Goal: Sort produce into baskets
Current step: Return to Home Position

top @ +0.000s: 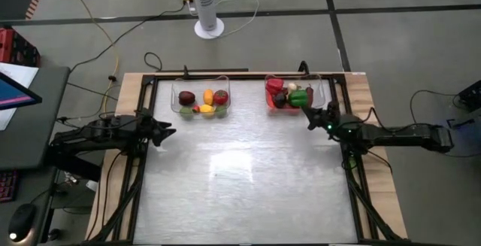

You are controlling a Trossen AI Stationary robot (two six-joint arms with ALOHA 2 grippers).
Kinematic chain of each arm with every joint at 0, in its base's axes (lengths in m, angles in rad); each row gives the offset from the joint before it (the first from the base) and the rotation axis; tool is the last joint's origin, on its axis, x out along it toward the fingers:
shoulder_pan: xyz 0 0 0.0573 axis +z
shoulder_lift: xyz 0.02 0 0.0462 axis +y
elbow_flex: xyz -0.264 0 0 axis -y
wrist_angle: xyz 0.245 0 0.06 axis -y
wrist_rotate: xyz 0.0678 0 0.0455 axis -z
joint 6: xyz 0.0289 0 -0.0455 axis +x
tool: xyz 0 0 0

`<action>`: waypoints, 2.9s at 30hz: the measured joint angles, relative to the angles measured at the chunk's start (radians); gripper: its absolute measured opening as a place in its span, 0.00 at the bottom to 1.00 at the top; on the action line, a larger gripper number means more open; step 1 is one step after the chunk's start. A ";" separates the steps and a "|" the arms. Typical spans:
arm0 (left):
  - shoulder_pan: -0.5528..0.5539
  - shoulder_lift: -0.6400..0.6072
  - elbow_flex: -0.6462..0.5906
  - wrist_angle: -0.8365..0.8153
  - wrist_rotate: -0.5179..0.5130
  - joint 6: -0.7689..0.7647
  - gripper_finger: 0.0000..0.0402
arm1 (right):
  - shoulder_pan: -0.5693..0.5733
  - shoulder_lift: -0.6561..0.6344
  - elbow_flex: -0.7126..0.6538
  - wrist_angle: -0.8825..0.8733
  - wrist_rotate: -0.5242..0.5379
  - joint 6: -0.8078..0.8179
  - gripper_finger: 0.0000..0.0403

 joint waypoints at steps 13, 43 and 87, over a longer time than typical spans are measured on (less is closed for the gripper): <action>0.000 0.000 0.000 -0.002 -0.107 0.041 0.65 | 0.000 0.000 0.000 -0.229 -0.003 0.001 0.13; 0.000 0.000 0.000 -0.002 -0.120 0.061 0.65 | 0.000 0.000 -0.001 -0.230 -0.003 0.001 0.13; 0.000 0.000 0.000 -0.002 -0.120 0.061 0.65 | 0.000 0.000 -0.001 -0.232 0.000 0.001 0.13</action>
